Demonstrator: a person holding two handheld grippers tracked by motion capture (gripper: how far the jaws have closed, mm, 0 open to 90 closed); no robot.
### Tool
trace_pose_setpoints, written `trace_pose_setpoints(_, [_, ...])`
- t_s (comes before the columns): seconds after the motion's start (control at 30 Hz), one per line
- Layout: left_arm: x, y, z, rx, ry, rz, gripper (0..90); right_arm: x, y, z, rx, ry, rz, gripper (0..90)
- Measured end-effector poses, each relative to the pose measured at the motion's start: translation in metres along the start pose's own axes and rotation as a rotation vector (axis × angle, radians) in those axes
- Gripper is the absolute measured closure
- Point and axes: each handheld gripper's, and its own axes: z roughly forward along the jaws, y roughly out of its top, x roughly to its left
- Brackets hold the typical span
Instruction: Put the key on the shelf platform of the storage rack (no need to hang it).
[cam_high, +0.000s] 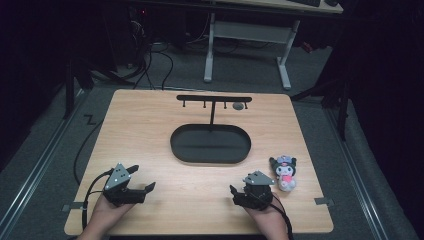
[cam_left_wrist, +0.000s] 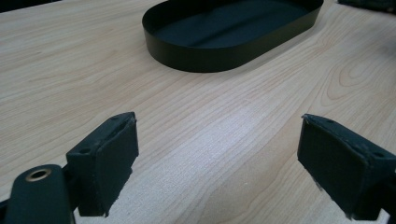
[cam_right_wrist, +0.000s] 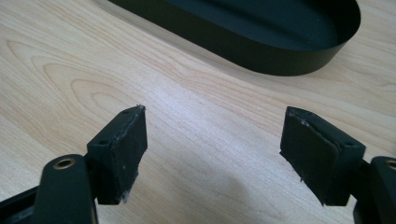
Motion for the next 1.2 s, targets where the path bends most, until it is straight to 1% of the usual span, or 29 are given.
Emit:
trace_pose_setpoints(0.13, [0.001, 0.0, -0.001, -0.01, 0.003, -0.005, 13.3, 0.002, 0.003, 0.004, 0.055, 0.013, 0.0, 24.9])
trace_pose_setpoints(0.3, [0.001, 0.0, 0.0, -0.002, -0.004, -0.002, 13.2, 0.006, 0.006, 0.011, 0.095, 0.025, -0.007, 24.1])
trace_pose_setpoints(0.33, [0.0, -0.001, 0.0, -0.001, -0.005, -0.001, 13.3, 0.006, 0.007, 0.011, 0.102, 0.025, -0.016, 24.2])
trace_pose_setpoints(0.4, [-0.001, 0.0, 0.0, -0.004, -0.004, 0.004, 13.3, 0.005, 0.012, 0.012, 0.118, 0.026, -0.017, 24.2])
trace_pose_setpoints(0.43, [-0.001, 0.0, 0.0, -0.002, -0.005, 0.004, 13.2, 0.004, 0.014, 0.012, 0.121, 0.024, -0.007, 24.3])
trace_pose_setpoints(0.47, [-0.001, 0.0, -0.001, -0.002, -0.005, 0.004, 13.0, 0.002, 0.015, 0.012, 0.123, 0.022, -0.007, 24.5])
trace_pose_setpoints(0.53, [-0.001, 0.0, -0.001, -0.004, -0.004, 0.002, 12.9, 0.001, 0.017, 0.012, 0.131, 0.03, 0.009, 24.6])
trace_pose_setpoints(0.6, [-0.001, 0.0, -0.001, -0.003, -0.003, 0.002, 12.8, 0.0, 0.018, 0.014, 0.15, 0.026, -0.001, 24.6])
trace_pose_setpoints(0.67, [-0.002, 0.0, 0.0, -0.001, -0.003, 0.002, 12.8, -0.002, 0.018, 0.017, 0.162, 0.038, 0.004, 25.0])
trace_pose_setpoints(0.77, [-0.002, 0.0, 0.0, -0.002, -0.001, 0.001, 12.7, -0.003, 0.02, 0.019, 0.179, 0.033, 0.004, 25.1])
trace_pose_setpoints(0.83, [-0.002, 0.0, 0.0, 0.001, -0.001, 0.001, 12.7, -0.002, 0.023, 0.019, 0.19, 0.043, -0.002, 25.1])
trace_pose_setpoints(0.9, [-0.002, -0.001, 0.001, 0.002, 0.0, 0.002, 12.6, -0.001, 0.025, 0.019, 0.198, 0.043, -0.011, 25.1])
trace_pose_setpoints(1.03, [-0.002, 0.0, 0.0, 0.0, -0.003, 0.003, 12.7, -0.002, 0.03, 0.019, 0.232, 0.047, -0.027, 24.9])
trace_pose_setpoints(1.13, [-0.002, 0.0, 0.0, -0.004, -0.001, 0.003, 12.6, -0.005, 0.032, 0.019, 0.254, 0.05, -0.022, 25.0])
trace_pose_setpoints(1.2, [-0.002, 0.0, 0.0, -0.006, -0.001, 0.004, 12.6, -0.007, 0.033, 0.019, 0.269, 0.056, -0.008, 25.1])
